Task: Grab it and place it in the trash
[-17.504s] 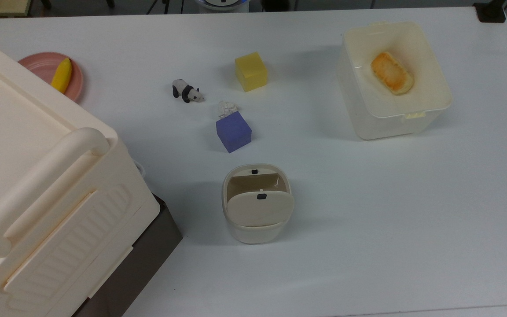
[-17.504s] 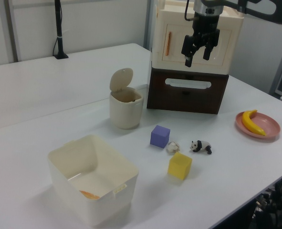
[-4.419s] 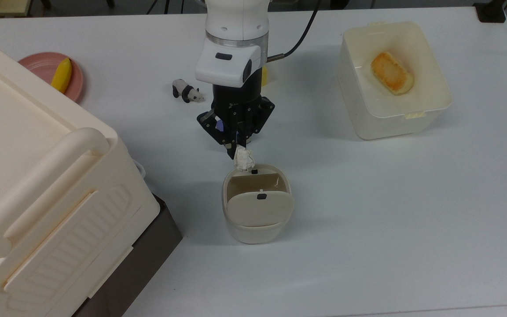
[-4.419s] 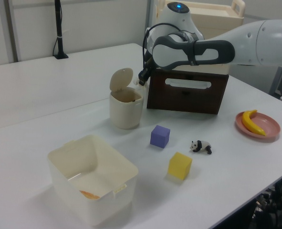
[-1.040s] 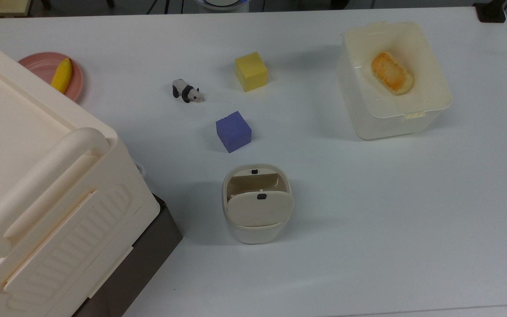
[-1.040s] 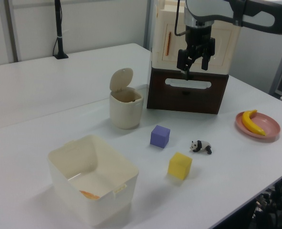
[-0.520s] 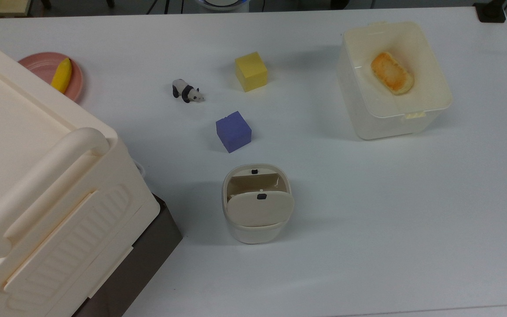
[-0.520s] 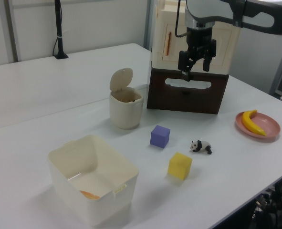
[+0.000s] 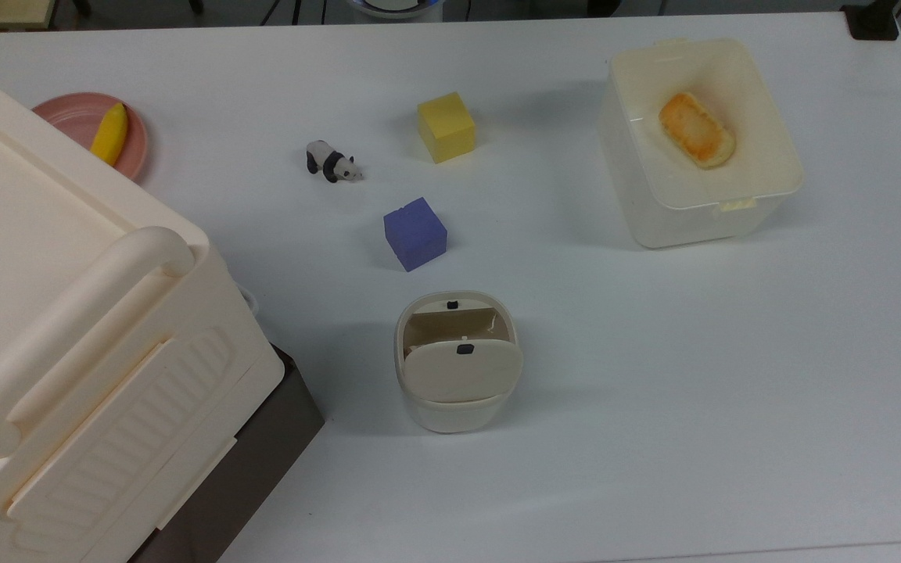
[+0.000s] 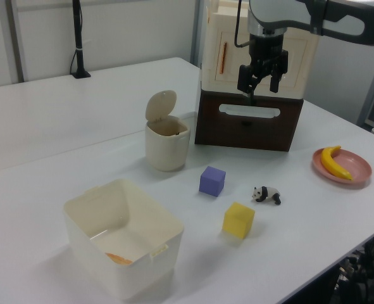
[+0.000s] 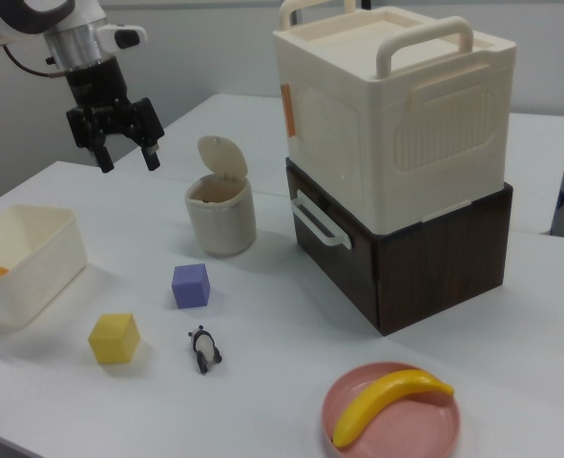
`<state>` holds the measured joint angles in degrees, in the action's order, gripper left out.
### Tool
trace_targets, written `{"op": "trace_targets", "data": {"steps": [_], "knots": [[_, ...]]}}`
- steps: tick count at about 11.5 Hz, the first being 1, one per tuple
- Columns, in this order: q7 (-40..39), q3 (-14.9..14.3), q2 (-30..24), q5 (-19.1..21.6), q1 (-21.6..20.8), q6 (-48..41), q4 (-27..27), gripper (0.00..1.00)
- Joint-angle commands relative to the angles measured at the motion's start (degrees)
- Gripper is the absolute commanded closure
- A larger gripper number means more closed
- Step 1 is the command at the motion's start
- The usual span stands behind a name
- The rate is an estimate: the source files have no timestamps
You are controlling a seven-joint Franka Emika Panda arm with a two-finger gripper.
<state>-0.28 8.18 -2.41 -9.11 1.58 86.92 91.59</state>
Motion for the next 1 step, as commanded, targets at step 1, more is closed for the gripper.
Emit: {"op": "trace_targets", "data": {"steps": [1], "knots": [[-3.94,-0.36,-1.36,1.46,1.32,1.5,1.05,0.0]]}}
